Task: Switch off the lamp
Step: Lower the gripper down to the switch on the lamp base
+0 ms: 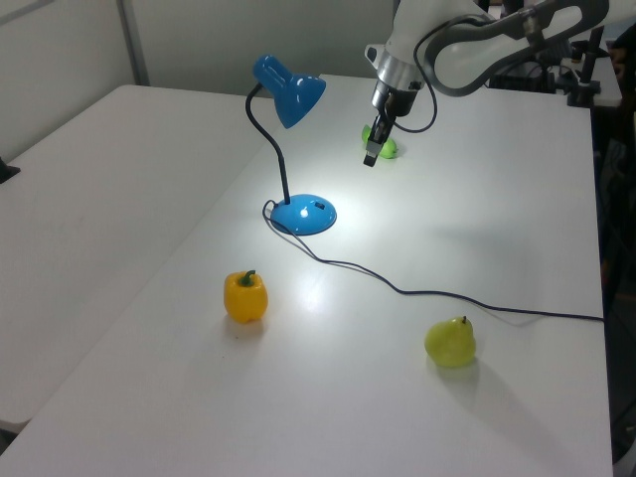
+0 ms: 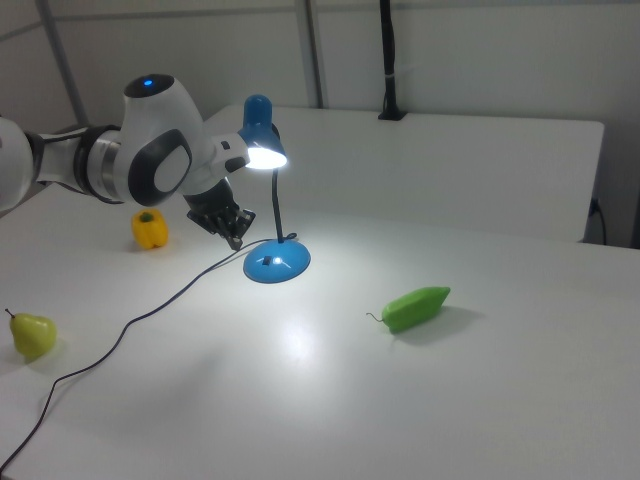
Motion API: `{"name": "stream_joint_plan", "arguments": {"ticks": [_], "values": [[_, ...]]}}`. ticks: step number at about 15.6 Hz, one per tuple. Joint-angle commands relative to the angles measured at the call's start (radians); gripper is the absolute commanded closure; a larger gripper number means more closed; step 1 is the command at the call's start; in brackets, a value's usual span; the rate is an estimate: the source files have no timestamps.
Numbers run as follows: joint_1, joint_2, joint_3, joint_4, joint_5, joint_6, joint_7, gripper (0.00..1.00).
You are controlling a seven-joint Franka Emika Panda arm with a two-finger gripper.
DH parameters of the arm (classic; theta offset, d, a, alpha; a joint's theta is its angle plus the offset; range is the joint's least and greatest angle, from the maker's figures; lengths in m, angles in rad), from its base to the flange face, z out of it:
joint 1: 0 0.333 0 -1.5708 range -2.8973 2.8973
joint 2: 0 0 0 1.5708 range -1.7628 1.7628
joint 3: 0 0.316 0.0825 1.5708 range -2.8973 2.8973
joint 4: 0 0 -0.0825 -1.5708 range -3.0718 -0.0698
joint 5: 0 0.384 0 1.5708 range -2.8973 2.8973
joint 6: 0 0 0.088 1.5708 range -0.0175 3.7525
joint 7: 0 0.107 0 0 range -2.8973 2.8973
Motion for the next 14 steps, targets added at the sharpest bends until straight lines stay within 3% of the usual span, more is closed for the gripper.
{"name": "stream_joint_plan", "arguments": {"ticks": [1, 6, 14], "values": [[0.008, 0.047, 0.0, 0.003, -0.008, 0.136, 0.048, 1.0], [0.008, 0.112, 0.002, 0.002, -0.008, 0.328, 0.056, 1.0], [0.01, 0.199, 0.002, 0.003, -0.008, 0.474, 0.056, 1.0]]}}
